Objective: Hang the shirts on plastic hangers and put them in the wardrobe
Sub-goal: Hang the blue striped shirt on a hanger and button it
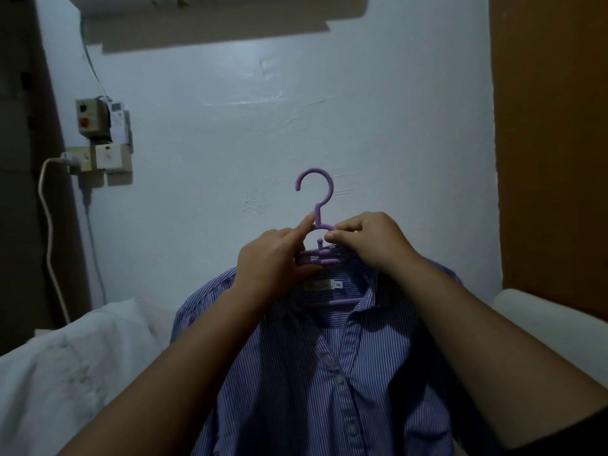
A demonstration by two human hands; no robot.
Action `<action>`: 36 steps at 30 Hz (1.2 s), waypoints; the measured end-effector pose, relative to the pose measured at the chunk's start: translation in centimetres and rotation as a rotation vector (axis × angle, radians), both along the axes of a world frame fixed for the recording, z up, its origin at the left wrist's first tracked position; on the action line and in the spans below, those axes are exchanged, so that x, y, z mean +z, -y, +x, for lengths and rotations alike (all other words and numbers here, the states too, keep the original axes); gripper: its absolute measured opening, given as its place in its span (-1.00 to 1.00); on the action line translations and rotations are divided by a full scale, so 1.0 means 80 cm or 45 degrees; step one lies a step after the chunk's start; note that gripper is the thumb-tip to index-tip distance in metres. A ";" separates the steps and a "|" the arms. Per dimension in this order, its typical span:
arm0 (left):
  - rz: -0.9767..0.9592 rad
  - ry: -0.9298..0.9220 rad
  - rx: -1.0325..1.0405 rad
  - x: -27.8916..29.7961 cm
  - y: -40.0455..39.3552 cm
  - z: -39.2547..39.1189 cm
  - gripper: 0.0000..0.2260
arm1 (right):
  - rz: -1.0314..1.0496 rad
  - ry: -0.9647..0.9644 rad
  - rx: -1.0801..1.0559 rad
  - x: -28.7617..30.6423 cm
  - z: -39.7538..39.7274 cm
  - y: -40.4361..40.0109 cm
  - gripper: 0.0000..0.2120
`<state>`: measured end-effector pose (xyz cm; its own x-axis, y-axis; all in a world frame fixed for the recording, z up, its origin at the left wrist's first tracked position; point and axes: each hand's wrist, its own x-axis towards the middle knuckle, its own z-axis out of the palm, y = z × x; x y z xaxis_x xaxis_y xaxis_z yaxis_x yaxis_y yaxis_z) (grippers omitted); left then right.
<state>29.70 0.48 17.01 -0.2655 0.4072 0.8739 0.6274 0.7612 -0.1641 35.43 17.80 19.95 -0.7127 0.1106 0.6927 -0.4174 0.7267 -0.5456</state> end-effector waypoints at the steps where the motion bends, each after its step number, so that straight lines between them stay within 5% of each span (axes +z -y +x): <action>1: 0.012 -0.003 0.003 0.001 0.006 0.000 -0.25 | 0.002 0.001 0.022 0.001 0.000 -0.003 -0.82; 6: 0.107 -0.027 0.037 -0.001 0.041 -0.010 -0.34 | -0.011 0.086 -0.021 0.004 -0.004 -0.009 -0.79; 11: 0.217 0.051 0.146 0.010 0.055 -0.001 -0.35 | -0.293 -0.362 0.081 0.002 -0.001 0.019 -0.81; 14: 0.264 0.142 0.156 0.026 0.070 0.001 -0.35 | -0.327 -0.244 0.291 0.010 0.005 0.020 -0.74; 19: 0.416 0.223 0.104 0.048 0.104 -0.006 -0.35 | -0.347 0.009 0.051 0.011 -0.005 -0.021 -0.73; 22: 0.485 0.268 0.040 0.054 0.119 -0.010 -0.34 | -0.575 0.193 0.195 0.001 -0.004 -0.043 -0.87; 27: 0.432 0.245 0.032 0.051 0.120 -0.010 -0.34 | -1.036 -0.087 0.387 -0.004 -0.002 -0.043 -0.91; 36: 0.563 0.305 -0.049 0.064 0.138 -0.007 -0.31 | -0.822 0.341 0.431 -0.021 0.004 -0.066 -0.87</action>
